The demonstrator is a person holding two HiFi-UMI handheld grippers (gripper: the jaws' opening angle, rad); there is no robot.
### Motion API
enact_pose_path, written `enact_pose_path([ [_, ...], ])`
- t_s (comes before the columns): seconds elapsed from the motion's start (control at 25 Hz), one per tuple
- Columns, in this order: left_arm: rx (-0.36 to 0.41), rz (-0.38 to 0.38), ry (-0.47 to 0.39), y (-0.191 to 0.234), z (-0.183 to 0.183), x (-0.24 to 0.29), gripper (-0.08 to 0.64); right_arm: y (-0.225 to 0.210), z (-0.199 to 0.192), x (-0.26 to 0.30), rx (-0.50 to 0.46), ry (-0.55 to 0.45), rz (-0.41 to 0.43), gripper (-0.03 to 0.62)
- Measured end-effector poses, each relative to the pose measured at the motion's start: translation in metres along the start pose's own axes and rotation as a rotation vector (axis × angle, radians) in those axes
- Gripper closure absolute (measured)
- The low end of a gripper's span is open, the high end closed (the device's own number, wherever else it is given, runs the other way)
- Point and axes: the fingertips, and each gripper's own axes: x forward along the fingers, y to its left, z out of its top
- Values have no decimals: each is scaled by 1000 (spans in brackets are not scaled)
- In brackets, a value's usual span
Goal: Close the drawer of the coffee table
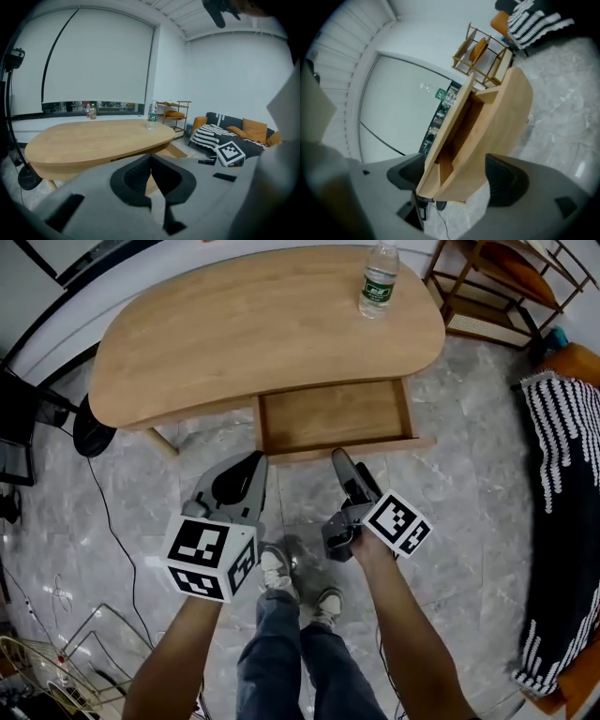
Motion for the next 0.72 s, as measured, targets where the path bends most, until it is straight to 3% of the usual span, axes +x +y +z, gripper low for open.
enact_pose_path([
  [0.28,27,-26,6,6,-11,7,552,-36,-5,27,223,-92,-13,199],
  [0.44,37,-40,-12,6,-8,12,554,-43,-1,31,266,-137,19,208],
  [0.72,37,-47,-20,8,-12,20,554,-54,-2,34,240,-141,-3,313],
])
